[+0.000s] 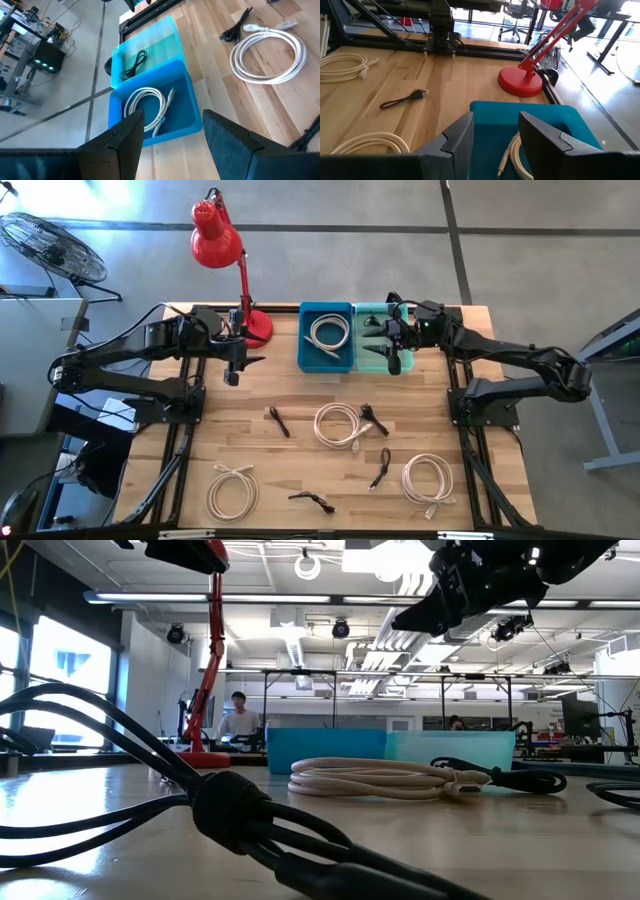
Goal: Pick & Place USB Port
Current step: Put the black charger cable into the green bin
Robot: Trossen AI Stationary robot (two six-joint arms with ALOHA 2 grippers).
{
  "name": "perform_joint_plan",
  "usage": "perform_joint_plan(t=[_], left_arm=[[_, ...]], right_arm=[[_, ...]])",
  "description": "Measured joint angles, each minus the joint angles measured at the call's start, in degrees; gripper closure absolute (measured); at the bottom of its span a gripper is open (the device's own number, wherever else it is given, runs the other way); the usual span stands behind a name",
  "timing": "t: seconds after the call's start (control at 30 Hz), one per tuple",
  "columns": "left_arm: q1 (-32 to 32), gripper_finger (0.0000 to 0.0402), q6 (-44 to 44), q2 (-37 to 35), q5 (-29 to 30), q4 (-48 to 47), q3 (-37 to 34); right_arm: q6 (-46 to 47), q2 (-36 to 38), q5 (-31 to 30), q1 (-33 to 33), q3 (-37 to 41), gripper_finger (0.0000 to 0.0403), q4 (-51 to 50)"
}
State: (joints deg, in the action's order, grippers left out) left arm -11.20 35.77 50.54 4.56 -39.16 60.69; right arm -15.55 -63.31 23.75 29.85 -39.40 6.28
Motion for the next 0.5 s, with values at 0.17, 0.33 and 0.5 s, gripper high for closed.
perform_joint_plan(t=[0.17,0.33,0.5], left_arm=[[0.0,0.0204,0.0,0.0,0.0,0.0,0.0],[0.0,0.0204,0.0,0.0,0.0,0.0,0.0],[0.0,0.0204,0.0,0.0,0.0,0.0,0.0]], right_arm=[[0.0,0.0,0.0,0.0,0.0,0.0254,0.0],[0.0,0.0,0.0,0.0,0.0,0.0254,0.0],[0.2,0.0,2.0,0.0,0.0,0.0254,0.0]])
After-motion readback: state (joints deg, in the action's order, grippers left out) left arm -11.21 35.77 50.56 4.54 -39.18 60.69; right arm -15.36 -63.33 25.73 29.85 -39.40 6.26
